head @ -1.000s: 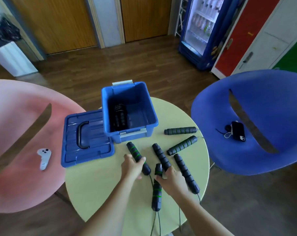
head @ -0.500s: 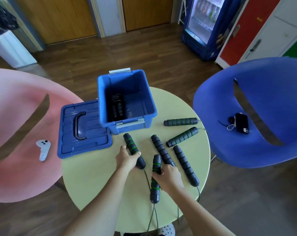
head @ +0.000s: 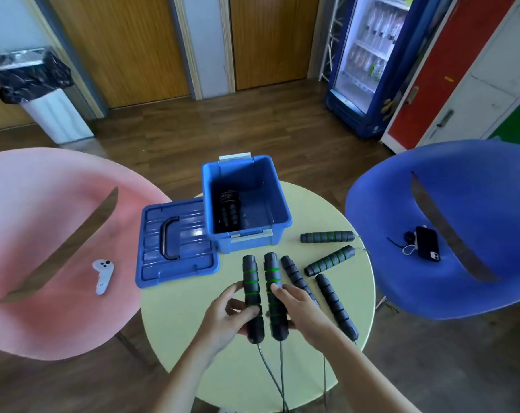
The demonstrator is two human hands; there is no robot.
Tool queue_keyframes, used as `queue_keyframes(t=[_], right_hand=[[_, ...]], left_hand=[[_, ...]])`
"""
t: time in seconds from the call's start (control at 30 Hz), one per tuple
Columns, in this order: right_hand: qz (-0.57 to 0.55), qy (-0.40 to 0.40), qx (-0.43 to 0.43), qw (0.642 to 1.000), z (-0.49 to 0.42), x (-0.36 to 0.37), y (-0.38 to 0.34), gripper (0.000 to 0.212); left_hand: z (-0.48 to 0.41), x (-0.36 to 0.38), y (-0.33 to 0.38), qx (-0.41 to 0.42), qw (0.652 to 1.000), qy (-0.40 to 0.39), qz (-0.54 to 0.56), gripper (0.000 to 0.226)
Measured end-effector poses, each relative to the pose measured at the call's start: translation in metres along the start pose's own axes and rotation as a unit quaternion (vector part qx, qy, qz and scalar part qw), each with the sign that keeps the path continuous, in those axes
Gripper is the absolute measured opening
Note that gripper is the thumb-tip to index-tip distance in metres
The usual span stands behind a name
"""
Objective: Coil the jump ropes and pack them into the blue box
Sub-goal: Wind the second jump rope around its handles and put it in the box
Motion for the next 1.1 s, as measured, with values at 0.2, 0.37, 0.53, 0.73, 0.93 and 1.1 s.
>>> queue_keyframes(t=[0.2, 0.37, 0.53, 0.73, 0.93, 1.1], right_hand=[[-0.006, -0.016, -0.064, 0.998, 0.011, 0.026, -0.041, 0.047], [0.003, -0.079, -0.128, 0.989, 0.019, 0.046, -0.074, 0.026], [0.021, -0.107, -0.157, 0.981, 0.025, 0.059, -0.102, 0.021], [0.098, -0.156, -0.137, 0.973, 0.031, 0.068, -0.131, 0.037], [0.207, -0.228, -0.092, 0.947, 0.032, 0.088, -0.162, 0.058], [0.227, -0.267, -0.068, 0.934, 0.037, 0.106, -0.182, 0.045]], left_hand=[[0.028, -0.011, 0.022, 0.066, 0.997, 0.032, -0.025, 0.049], [0.050, -0.028, 0.045, 0.107, 0.992, 0.063, -0.030, 0.054], [0.061, -0.048, 0.060, 0.135, 0.985, 0.083, -0.076, 0.052], [0.095, -0.100, 0.113, 0.307, 0.917, 0.206, -0.148, 0.060], [0.105, -0.074, 0.153, 0.366, 0.702, 0.092, -0.604, 0.102], [0.095, -0.074, 0.152, 0.410, 0.644, 0.157, -0.627, 0.049]])
Point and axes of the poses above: each hand's wrist, its own z-axis away from the middle knuckle, its own x-axis out of the palm, y = z × x, the point moved 7 cm from there along -z, towards the middle knuckle, and after that the axes turned 9 degrees about -x, right-handed, at the moved point
